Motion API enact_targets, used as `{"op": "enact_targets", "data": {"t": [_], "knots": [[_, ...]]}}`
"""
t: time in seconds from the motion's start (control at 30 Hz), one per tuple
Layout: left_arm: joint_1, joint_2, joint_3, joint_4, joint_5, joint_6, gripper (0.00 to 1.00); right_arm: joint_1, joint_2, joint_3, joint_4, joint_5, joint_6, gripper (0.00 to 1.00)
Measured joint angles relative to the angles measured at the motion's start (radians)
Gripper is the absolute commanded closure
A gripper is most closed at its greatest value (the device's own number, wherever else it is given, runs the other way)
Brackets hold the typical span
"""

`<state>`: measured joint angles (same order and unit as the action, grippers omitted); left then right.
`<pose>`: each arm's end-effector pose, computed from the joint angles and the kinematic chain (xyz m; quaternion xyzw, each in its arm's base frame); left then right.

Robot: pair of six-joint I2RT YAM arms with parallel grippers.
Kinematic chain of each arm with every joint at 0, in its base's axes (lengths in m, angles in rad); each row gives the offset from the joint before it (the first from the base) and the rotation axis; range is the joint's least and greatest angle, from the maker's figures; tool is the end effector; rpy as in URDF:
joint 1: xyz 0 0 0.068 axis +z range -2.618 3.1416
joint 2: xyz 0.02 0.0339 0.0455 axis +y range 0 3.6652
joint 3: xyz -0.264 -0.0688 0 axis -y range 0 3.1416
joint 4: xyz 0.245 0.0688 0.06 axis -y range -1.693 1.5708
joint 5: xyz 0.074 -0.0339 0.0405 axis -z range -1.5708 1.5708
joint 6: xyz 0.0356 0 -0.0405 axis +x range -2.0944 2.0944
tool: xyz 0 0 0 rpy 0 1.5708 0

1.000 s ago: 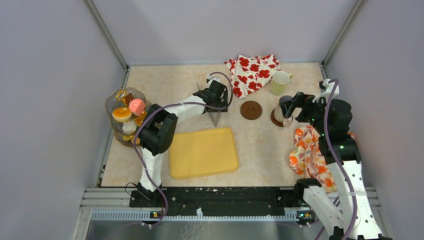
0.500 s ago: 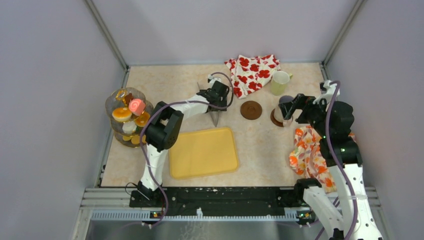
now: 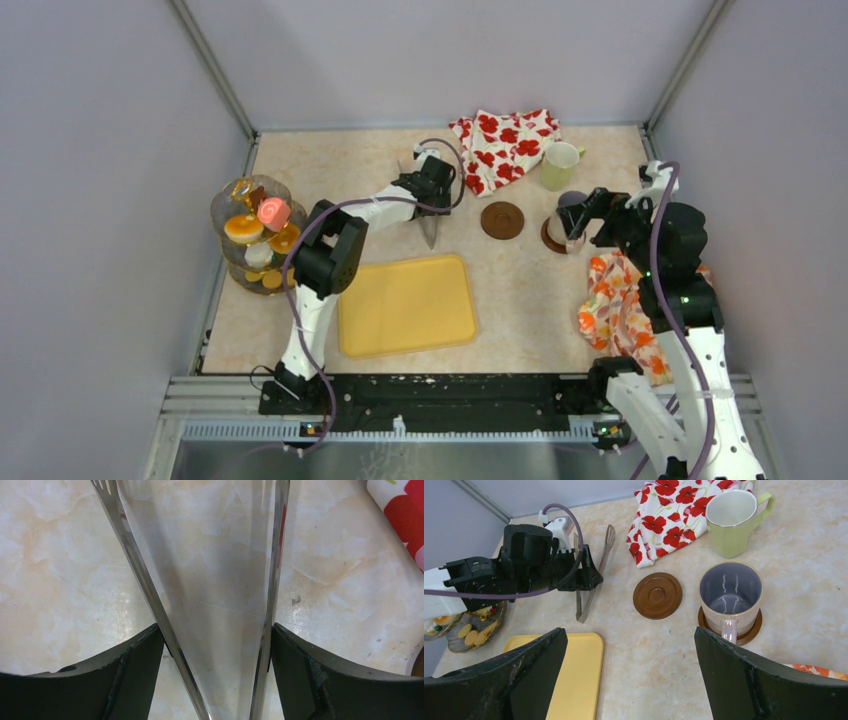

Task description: Serve the afternoon tea

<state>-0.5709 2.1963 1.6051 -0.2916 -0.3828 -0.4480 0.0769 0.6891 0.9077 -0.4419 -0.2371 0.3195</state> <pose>0.4106 -0.2479 0.1581 -0.0073 0.9264 -0.0051 0.3764 0.1472 0.0197 0.3690 0.0206 0.7792 0.2126 0.5892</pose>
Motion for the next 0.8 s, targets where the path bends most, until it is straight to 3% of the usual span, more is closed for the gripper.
{"op": "enact_targets", "data": {"t": [0.37,0.8], "knots": [[0.001,-0.04,-0.045,0.01,0.013,0.068,0.24,0.0,-0.001,0.003,-0.005,-0.011,0.003,0.01],[0.002,-0.16,-0.128,0.03,0.125,0.138,0.28,0.0,-0.004,0.003,0.006,-0.048,0.048,0.01]]}}
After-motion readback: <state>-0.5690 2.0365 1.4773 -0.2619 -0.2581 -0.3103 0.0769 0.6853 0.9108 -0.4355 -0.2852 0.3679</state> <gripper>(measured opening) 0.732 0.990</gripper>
